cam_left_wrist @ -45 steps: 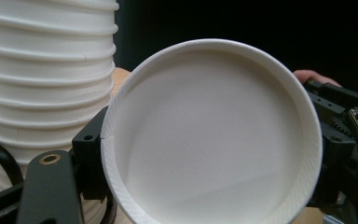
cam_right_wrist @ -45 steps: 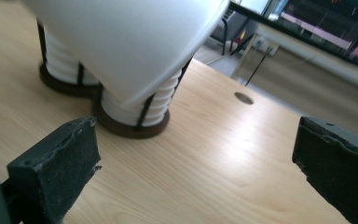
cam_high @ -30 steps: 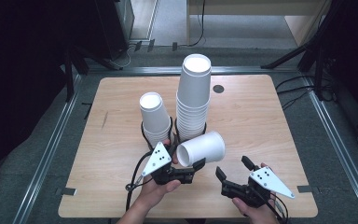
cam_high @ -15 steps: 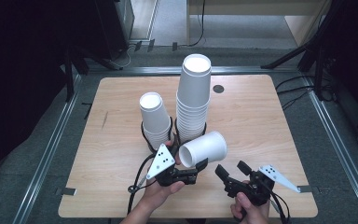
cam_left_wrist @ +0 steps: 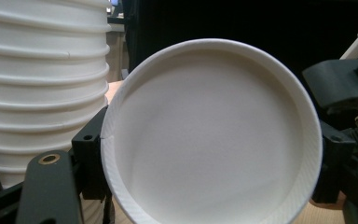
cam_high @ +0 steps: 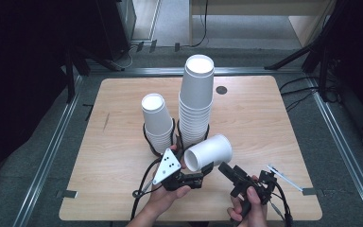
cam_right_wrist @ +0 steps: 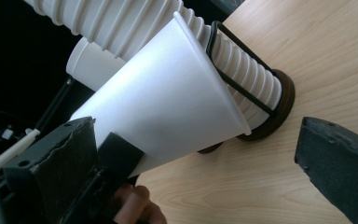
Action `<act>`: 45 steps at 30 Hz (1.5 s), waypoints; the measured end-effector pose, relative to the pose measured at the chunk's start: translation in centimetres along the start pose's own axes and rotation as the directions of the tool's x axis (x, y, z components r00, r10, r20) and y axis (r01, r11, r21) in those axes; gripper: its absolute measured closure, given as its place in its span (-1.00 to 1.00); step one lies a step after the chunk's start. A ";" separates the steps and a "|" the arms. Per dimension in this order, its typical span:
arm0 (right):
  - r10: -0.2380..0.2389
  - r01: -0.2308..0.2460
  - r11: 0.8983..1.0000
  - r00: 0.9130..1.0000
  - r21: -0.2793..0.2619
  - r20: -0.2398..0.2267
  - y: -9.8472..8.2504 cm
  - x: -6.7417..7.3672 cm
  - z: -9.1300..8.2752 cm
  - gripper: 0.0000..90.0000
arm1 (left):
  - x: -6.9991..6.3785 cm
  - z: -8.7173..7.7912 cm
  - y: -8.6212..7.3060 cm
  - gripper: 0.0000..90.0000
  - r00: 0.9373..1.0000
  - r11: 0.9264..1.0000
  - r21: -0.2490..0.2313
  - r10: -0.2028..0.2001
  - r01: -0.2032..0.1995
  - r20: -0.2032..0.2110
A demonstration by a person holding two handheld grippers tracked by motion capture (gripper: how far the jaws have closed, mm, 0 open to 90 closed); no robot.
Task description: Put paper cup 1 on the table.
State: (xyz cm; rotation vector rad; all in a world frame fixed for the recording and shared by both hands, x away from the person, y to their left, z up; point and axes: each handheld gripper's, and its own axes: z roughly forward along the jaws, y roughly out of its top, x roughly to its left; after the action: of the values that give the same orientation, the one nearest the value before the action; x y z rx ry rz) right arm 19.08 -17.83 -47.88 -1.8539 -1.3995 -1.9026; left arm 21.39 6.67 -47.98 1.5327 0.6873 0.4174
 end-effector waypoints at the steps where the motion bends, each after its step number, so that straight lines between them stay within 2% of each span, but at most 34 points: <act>1: 0.015 -0.015 1.000 1.000 0.000 0.001 0.0 0.0 0.1 -1.00 | 0.0 0.0 -0.1 -0.52 1.000 1.000 0.001 0.002 -0.002 -0.001; 3: 0.063 -0.063 0.998 0.998 -0.006 0.010 0.0 0.0 0.3 -1.00 | -0.1 0.1 -0.1 -0.52 1.000 1.000 0.001 0.003 -0.003 -0.001; 5: 0.091 -0.091 0.996 0.996 -0.014 0.014 0.0 0.0 0.5 -1.00 | -0.2 0.1 -0.1 -0.52 1.000 1.000 0.000 0.003 -0.003 -0.001; 10: 0.177 -0.176 0.984 0.984 -0.027 0.019 0.0 0.1 0.8 -1.00 | -0.2 0.0 -0.1 -0.52 1.000 1.000 -0.003 0.003 -0.003 -0.007; 15: 0.267 -0.267 0.963 0.964 -0.034 0.000 0.0 0.4 1.3 -1.00 | -0.2 0.0 -0.2 -0.52 1.000 1.000 -0.008 -0.001 0.001 -0.015; 16: 0.273 -0.273 0.961 0.962 -0.035 -0.001 0.0 0.5 1.3 -1.00 | -0.2 0.0 -0.2 -0.52 1.000 1.000 -0.008 -0.001 0.001 -0.015; 19: 0.322 -0.322 0.946 0.947 -0.030 -0.010 -0.1 0.8 1.8 -1.00 | -0.2 0.1 -0.2 -0.52 1.000 1.000 -0.010 -0.002 0.001 -0.019; 23: 0.362 -0.363 0.931 0.932 -0.042 -0.025 -0.1 0.9 2.3 -1.00 | -0.2 0.1 -0.3 -0.52 1.000 1.000 -0.010 0.005 -0.005 -0.023; 27: 0.382 -0.382 0.923 0.924 -0.041 -0.016 -0.1 0.9 2.6 -1.00 | -0.3 0.1 -0.4 -0.52 1.000 1.000 -0.011 0.005 -0.006 -0.028; 30: 0.405 -0.405 0.913 0.914 -0.042 -0.012 0.0 0.6 2.8 -1.00 | -0.3 0.1 -0.4 -0.52 1.000 1.000 -0.010 0.009 -0.009 -0.028; 34: 0.460 -0.461 0.887 0.888 -0.034 -0.021 0.2 0.3 3.1 -1.00 | -0.6 0.2 -0.4 -0.52 0.999 1.000 -0.011 0.019 -0.019 -0.029; 37: 0.479 -0.480 0.877 0.877 -0.031 -0.023 0.3 0.1 3.3 -1.00 | -0.6 0.2 -0.4 -0.52 0.999 1.000 -0.012 0.023 -0.023 -0.030; 38: 0.493 -0.494 0.869 0.870 -0.022 -0.026 0.2 0.0 3.4 -1.00 | -0.6 0.2 -0.4 -0.52 0.999 1.000 -0.013 0.021 -0.022 -0.030; 40: 0.510 -0.510 0.860 0.860 -0.017 -0.026 0.2 0.1 3.6 -1.00 | -0.6 0.2 -0.4 -0.52 0.999 1.000 -0.013 0.022 -0.023 -0.032; 42: 0.514 -0.515 0.857 0.857 -0.012 -0.030 0.0 0.0 3.9 -1.00 | -0.6 0.2 -0.4 -0.52 0.999 1.000 -0.013 0.023 -0.024 -0.039; 43: 0.525 -0.526 0.851 0.850 -0.011 -0.033 0.0 0.0 4.0 -1.00 | -0.6 0.2 -0.4 -0.52 0.999 1.000 -0.013 0.023 -0.023 -0.039; 45: 0.534 -0.534 0.845 0.845 -0.009 -0.036 0.0 -0.1 4.1 -1.00 | -0.5 0.1 -0.4 -0.52 0.999 1.000 -0.013 0.023 -0.024 -0.042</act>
State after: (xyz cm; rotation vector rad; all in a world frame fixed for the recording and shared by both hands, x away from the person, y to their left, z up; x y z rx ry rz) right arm 22.06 -15.14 -48.74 -1.9423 -0.7331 -1.6441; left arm 21.00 6.21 -48.35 1.5242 0.6977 0.4719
